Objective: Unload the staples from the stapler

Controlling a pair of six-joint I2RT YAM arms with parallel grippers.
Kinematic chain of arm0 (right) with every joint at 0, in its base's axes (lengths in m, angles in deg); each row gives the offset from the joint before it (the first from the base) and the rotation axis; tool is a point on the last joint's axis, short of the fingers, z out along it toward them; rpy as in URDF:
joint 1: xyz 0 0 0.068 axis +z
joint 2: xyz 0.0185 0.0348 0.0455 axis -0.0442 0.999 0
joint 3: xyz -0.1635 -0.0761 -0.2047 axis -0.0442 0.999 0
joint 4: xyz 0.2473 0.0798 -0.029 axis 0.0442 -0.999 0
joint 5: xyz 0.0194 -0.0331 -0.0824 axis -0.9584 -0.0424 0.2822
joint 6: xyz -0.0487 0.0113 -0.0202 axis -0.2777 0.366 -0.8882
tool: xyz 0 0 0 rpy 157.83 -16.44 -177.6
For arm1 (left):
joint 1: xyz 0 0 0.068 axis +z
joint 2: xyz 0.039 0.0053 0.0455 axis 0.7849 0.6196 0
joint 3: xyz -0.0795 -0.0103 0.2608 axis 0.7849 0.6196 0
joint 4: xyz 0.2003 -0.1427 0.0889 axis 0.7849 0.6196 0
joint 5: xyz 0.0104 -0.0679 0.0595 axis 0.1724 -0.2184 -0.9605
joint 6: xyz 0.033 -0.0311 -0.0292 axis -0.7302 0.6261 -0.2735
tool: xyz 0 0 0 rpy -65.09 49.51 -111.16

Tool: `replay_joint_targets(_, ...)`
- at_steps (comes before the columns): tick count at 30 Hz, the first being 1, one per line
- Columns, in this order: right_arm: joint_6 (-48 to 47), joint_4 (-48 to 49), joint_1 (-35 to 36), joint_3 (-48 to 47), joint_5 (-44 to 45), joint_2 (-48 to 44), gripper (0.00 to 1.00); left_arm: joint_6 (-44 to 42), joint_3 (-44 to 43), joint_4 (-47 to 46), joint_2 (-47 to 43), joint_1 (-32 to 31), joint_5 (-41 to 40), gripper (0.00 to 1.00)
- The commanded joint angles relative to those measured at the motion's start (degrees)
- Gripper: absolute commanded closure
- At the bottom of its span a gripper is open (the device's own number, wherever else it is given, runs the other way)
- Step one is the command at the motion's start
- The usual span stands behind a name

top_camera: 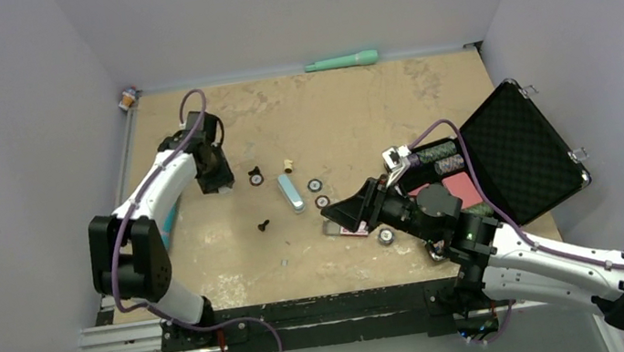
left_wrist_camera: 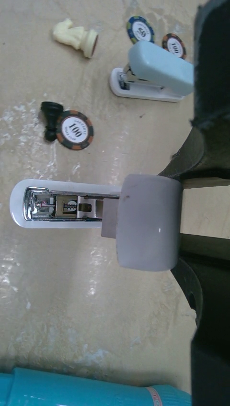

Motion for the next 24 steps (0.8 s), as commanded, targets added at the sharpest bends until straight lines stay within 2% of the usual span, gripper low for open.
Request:
replay_joint_targets(1,0.3,-0.9,-0.1,-0.6,0.6,-1.7,0.3,2.3,-5.6,-4.0,4.1,3.3,1.4,1.0)
replay_joint_targets(4,0.5,-1.1,-0.1,-0.1,0.7,-2.9,0.3,2.6,-8.6,-4.0,8.0,4.5,0.5,1.0)
replay_joint_targets(9,0.2,-2.5,-0.1,-0.7,0.4,-2.9,0.3,3.6,-15.0,-2.5,16.6,7.4,3.7,1.0)
replay_joint_targets(12,0.2,-2.9,-0.2,-0.8,0.4,-2.9,0.3,4.0,-18.4,-0.8,20.6,7.5,2.4,1.0)
replay_joint_targets(16,0.3,-3.0,-0.1,-0.6,0.5,-2.7,0.3,6.1,-21.6,1.7,23.4,8.5,-2.0,1.0)
replay_joint_targets(22,0.1,-2.2,-0.1,-0.8,0.4,-1.1,0.29,6.6,-22.8,2.6,25.1,9.5,-1.0,0.99)
replay_joint_targets(24,0.1,-1.8,-0.1,-0.8,0.2,-0.4,0.28,6.2,-22.8,2.3,25.5,9.7,0.4,0.8)
